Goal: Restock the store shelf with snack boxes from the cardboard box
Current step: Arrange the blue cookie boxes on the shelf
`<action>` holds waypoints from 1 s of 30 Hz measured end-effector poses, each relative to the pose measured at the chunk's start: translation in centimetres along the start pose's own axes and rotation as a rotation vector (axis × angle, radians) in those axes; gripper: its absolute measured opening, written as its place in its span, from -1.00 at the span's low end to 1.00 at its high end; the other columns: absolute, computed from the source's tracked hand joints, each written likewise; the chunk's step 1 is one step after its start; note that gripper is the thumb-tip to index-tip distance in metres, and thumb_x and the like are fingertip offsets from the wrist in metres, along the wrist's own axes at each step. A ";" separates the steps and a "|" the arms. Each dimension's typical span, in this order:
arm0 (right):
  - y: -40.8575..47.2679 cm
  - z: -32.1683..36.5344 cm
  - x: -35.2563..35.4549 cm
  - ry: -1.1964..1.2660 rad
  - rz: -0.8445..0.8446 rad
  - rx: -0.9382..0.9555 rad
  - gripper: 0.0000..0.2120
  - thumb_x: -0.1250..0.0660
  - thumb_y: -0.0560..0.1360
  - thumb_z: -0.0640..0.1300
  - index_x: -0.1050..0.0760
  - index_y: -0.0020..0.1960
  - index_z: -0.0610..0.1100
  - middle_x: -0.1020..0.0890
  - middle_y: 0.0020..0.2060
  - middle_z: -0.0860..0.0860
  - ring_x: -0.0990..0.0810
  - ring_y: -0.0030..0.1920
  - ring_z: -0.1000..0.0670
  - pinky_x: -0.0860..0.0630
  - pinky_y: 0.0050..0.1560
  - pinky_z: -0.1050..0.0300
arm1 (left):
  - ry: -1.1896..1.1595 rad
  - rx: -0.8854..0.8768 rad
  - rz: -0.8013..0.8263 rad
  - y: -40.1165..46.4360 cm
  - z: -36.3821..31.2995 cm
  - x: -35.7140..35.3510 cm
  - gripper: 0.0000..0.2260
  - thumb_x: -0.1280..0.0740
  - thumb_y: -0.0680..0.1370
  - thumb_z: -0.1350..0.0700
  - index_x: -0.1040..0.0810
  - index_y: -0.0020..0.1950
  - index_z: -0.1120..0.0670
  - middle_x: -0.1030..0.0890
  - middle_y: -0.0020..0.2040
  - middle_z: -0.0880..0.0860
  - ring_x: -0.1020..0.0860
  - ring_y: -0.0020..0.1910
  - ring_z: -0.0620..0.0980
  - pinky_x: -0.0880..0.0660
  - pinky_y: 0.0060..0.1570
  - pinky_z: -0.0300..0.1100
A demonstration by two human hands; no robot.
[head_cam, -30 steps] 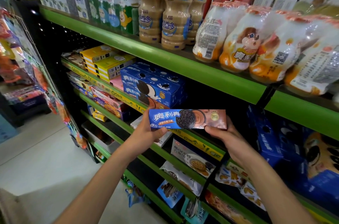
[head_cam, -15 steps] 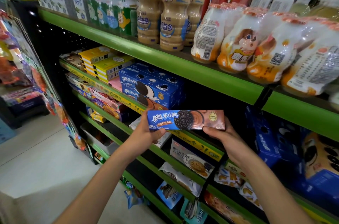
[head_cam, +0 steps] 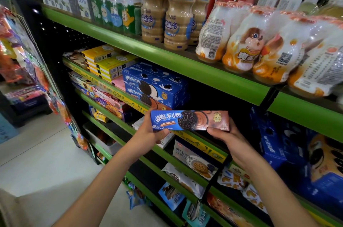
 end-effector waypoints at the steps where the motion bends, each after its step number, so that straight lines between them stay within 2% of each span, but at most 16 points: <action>1: 0.0 0.0 0.0 0.002 0.000 0.000 -0.37 -0.56 0.21 0.10 -0.38 0.15 0.51 -0.63 0.15 0.26 -0.52 0.26 0.11 -0.33 0.44 -0.13 | 0.004 0.000 0.003 0.0 0.0 0.0 -0.35 -0.43 0.55 0.05 -0.08 0.46 -0.22 -0.59 -0.09 -0.37 -0.58 -0.10 -0.34 -0.54 0.00 -0.15; 6: 0.0 0.0 0.0 0.007 -0.003 0.000 -0.35 -0.56 0.20 0.12 -0.39 0.19 0.47 -0.63 0.16 0.25 -0.52 0.28 0.08 -0.33 0.44 -0.14 | 0.015 -0.003 0.016 0.0 0.0 -0.1 -0.35 -0.42 0.55 0.04 -0.06 0.45 -0.24 -0.57 -0.10 -0.40 -0.57 -0.12 -0.37 -0.53 -0.17 -0.29; 10: -0.1 0.0 0.1 0.010 -0.010 -0.002 -0.30 -0.56 0.22 0.11 -0.37 0.28 0.40 -0.62 0.19 0.22 -0.52 0.29 0.07 -0.33 0.44 -0.14 | 0.011 -0.003 0.011 0.1 0.0 0.0 -0.34 -0.43 0.55 0.05 -0.07 0.48 -0.18 -0.58 -0.12 -0.39 -0.58 -0.13 -0.35 -0.53 -0.08 -0.19; 13: -0.2 0.1 0.1 0.002 -0.010 -0.002 -0.36 -0.56 0.24 0.09 -0.37 0.21 0.45 -0.62 0.19 0.23 -0.52 0.28 0.09 -0.34 0.41 -0.07 | 0.022 -0.005 0.011 0.0 0.0 0.0 -0.34 -0.42 0.55 0.04 -0.07 0.48 -0.18 -0.57 -0.12 -0.39 -0.57 -0.14 -0.36 -0.54 -0.14 -0.25; 15: -0.3 0.2 0.1 -0.003 -0.011 0.000 -0.39 -0.58 0.29 0.05 -0.36 0.16 0.48 -0.63 0.13 0.26 -0.53 0.25 0.12 -0.36 0.36 0.01 | 0.012 -0.011 0.012 0.0 -0.2 -0.1 -0.35 -0.42 0.56 0.05 -0.08 0.49 -0.17 -0.58 -0.08 -0.35 -0.57 -0.12 -0.33 -0.54 -0.18 -0.27; 17: -0.2 0.3 0.0 -0.002 -0.015 0.003 -0.39 -0.56 0.34 -0.01 -0.35 0.20 0.44 -0.62 0.14 0.27 -0.53 0.24 0.12 -0.35 0.31 0.05 | -0.004 -0.008 0.007 -0.1 -0.3 -0.1 -0.34 -0.42 0.56 0.05 -0.08 0.50 -0.15 -0.59 0.01 -0.26 -0.58 -0.06 -0.25 -0.54 -0.14 -0.22; 20: -0.3 0.5 0.0 0.009 -0.016 0.008 -0.37 -0.54 0.32 0.00 -0.35 0.25 0.39 -0.61 0.14 0.27 -0.52 0.22 0.16 -0.36 0.33 0.05 | -0.010 -0.008 0.010 -0.1 -0.5 -0.1 -0.35 -0.41 0.56 0.04 -0.08 0.49 -0.16 -0.56 0.08 -0.14 -0.56 0.00 -0.15 -0.55 -0.09 -0.17; 23: -0.3 0.5 0.0 0.010 -0.011 0.006 -0.36 -0.59 0.29 0.02 -0.37 0.24 0.38 -0.64 0.12 0.26 -0.53 0.23 0.15 -0.36 0.37 0.01 | -0.014 -0.005 0.012 -0.2 -0.6 -0.2 -0.38 -0.41 0.56 0.04 -0.09 0.46 -0.20 -0.55 0.09 -0.12 -0.55 0.01 -0.11 -0.55 -0.09 -0.18; 30: -0.4 0.5 0.0 0.008 -0.017 0.003 -0.38 -0.55 0.23 0.08 -0.39 0.19 0.44 -0.64 0.10 0.29 -0.54 0.25 0.11 -0.36 0.38 -0.04 | -0.029 0.007 0.014 -0.3 -0.6 -0.2 -0.31 -0.42 0.55 0.03 -0.05 0.50 -0.23 -0.57 0.02 -0.23 -0.57 -0.07 -0.26 -0.52 -0.14 -0.24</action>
Point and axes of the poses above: each hand's wrist, its own y-axis towards the middle knuckle, its own x-axis out of the back of the hand, z = x × y, the point moved 9 cm from there along y, towards the middle knuckle
